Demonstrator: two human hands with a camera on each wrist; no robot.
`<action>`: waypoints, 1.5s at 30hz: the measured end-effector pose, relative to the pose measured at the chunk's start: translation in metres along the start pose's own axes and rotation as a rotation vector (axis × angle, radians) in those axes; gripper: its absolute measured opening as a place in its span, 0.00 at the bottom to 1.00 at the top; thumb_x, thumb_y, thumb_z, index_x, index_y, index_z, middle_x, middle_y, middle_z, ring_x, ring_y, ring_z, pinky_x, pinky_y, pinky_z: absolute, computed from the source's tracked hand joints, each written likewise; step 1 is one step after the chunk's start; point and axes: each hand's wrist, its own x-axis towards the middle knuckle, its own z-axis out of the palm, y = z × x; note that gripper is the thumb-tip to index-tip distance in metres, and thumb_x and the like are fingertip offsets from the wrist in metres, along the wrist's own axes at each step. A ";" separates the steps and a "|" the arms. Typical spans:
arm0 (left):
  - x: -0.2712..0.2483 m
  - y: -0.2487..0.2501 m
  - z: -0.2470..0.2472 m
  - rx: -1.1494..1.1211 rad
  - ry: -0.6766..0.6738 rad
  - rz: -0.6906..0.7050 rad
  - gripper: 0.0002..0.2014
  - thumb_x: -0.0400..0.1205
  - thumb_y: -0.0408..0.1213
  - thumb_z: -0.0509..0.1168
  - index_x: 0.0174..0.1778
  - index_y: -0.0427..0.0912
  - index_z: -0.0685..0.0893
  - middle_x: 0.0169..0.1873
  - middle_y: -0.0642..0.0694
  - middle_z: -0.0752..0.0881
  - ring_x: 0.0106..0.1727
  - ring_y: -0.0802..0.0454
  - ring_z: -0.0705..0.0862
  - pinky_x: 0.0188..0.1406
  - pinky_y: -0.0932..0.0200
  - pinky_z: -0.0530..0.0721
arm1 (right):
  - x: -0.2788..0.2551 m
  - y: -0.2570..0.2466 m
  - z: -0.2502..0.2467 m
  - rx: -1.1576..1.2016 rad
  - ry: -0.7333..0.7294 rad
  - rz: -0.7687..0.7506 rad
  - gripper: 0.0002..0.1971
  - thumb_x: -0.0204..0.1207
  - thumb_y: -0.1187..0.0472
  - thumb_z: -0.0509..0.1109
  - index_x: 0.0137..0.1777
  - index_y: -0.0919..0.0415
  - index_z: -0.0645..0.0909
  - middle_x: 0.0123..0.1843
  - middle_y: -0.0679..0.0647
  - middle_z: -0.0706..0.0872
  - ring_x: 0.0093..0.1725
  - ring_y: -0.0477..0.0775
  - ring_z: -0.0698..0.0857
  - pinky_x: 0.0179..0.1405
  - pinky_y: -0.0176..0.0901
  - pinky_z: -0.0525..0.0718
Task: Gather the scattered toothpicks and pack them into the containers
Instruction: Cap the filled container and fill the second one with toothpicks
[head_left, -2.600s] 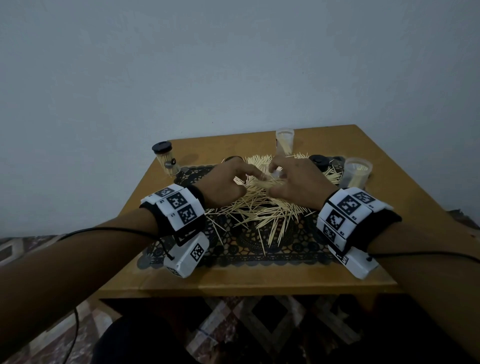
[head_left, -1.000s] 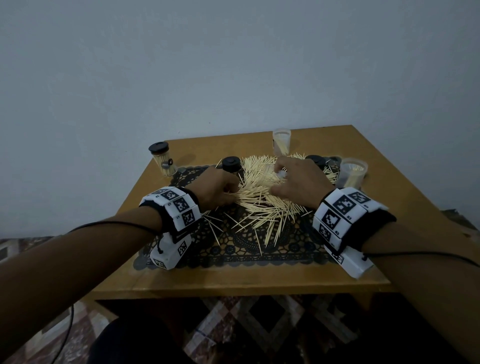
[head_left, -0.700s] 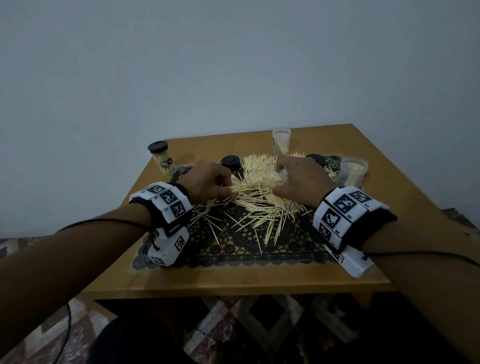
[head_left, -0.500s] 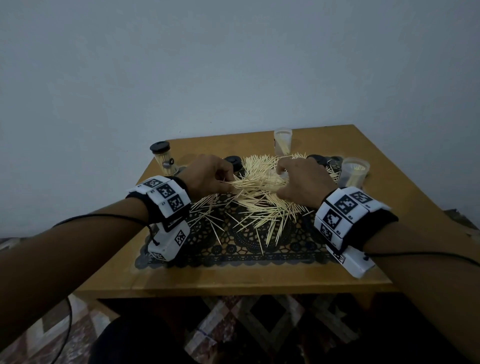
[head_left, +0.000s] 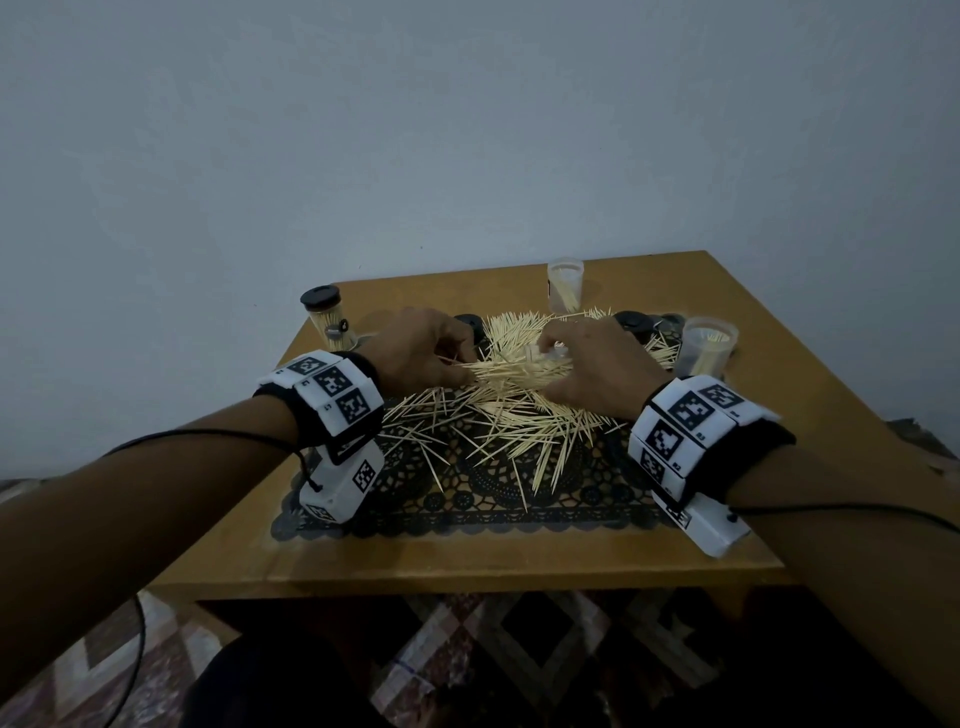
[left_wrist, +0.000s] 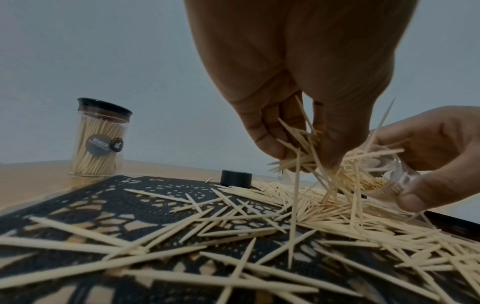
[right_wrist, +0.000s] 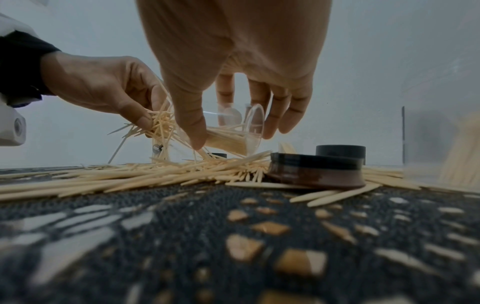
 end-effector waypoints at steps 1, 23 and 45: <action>0.000 0.003 0.001 0.007 0.001 0.004 0.05 0.74 0.37 0.76 0.39 0.42 0.87 0.30 0.58 0.85 0.30 0.70 0.80 0.30 0.77 0.74 | 0.000 0.000 0.000 -0.001 -0.011 -0.009 0.24 0.66 0.52 0.81 0.61 0.51 0.79 0.58 0.58 0.84 0.57 0.62 0.80 0.60 0.61 0.82; 0.011 0.028 0.012 0.066 0.013 0.033 0.11 0.74 0.36 0.77 0.47 0.40 0.83 0.43 0.48 0.87 0.42 0.55 0.83 0.38 0.65 0.78 | -0.002 0.000 0.001 0.037 -0.034 -0.126 0.23 0.67 0.51 0.81 0.61 0.55 0.81 0.53 0.54 0.85 0.48 0.54 0.81 0.47 0.45 0.82; 0.011 0.019 0.020 -0.177 0.138 -0.078 0.06 0.72 0.28 0.77 0.38 0.38 0.85 0.32 0.50 0.87 0.32 0.61 0.85 0.34 0.67 0.83 | 0.001 0.004 0.004 0.055 -0.041 -0.123 0.25 0.67 0.48 0.81 0.62 0.53 0.80 0.53 0.51 0.82 0.51 0.54 0.82 0.50 0.45 0.81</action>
